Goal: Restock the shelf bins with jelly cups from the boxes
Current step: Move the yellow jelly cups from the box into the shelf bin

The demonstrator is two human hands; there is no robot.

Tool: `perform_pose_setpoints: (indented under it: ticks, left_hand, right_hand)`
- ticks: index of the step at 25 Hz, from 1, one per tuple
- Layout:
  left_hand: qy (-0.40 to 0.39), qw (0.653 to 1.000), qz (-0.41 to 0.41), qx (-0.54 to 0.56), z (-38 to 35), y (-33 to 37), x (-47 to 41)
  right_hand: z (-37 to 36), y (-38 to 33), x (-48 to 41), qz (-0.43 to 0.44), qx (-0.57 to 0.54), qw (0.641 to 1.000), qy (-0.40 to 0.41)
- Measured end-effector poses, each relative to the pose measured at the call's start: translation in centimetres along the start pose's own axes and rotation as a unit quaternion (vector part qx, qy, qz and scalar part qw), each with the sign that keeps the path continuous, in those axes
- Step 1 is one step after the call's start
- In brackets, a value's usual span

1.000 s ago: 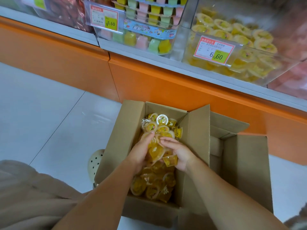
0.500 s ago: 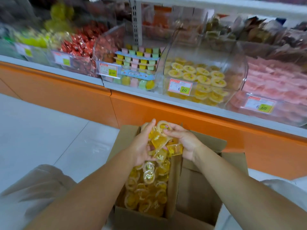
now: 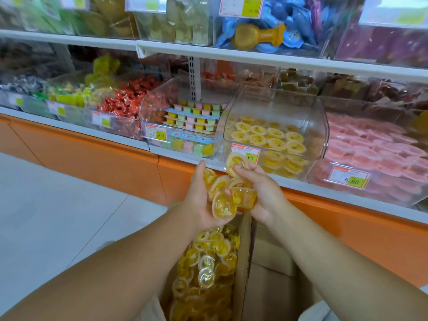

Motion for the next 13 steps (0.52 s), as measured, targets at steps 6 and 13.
perform_pose_setpoints:
  ticks: [6,13]
  left_hand:
    - [-0.088,0.993,0.009,0.081,-3.5,1.9,0.3]
    - [-0.104,0.981,-0.008,0.161,-5.3,3.8,-0.2]
  right_hand:
    - [-0.4,-4.8,-0.2,0.081,-0.015,0.996,-0.022]
    - [0.1,-8.0,-1.2,0.117,0.016,0.993,0.000]
Point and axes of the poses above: each hand's wrist, its own x-axis away from the middle knuckle, its own z-axis out of the back of the hand, y = z × x, the point moved 8 cm from there along -x, towards the middle knuckle, and after that the axes turned 4 degrees about -x, right-handed, at the moved point
